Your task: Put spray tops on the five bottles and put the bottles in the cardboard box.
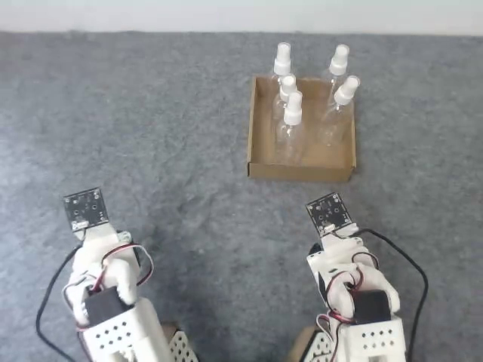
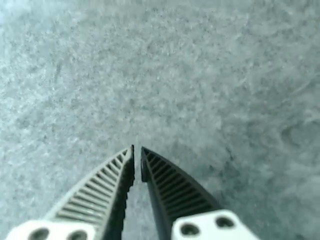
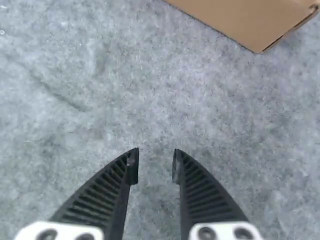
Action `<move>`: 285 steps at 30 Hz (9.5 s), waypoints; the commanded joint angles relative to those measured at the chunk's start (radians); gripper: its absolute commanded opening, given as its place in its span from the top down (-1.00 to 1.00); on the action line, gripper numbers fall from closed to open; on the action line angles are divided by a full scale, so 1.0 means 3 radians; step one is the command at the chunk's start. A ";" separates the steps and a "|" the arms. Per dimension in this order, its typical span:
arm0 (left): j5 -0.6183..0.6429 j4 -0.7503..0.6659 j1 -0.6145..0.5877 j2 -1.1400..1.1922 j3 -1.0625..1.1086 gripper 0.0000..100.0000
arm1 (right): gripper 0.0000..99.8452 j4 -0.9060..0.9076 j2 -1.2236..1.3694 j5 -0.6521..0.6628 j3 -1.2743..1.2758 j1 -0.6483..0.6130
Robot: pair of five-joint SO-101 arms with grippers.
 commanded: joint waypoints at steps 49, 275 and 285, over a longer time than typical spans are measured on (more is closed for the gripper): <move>0.0000 0.0389 -0.0010 -0.0276 -0.0038 0.97 | 0.84 0.0008 -0.0084 0.0046 0.0066 0.0673; 0.0000 0.0389 -0.0010 -0.0276 -0.0038 0.97 | 0.84 0.0008 -0.0069 0.0046 0.0061 0.0719; 0.0000 0.0389 -0.0010 -0.0276 -0.0038 0.97 | 0.84 0.0008 -0.0069 0.0046 0.0061 0.0713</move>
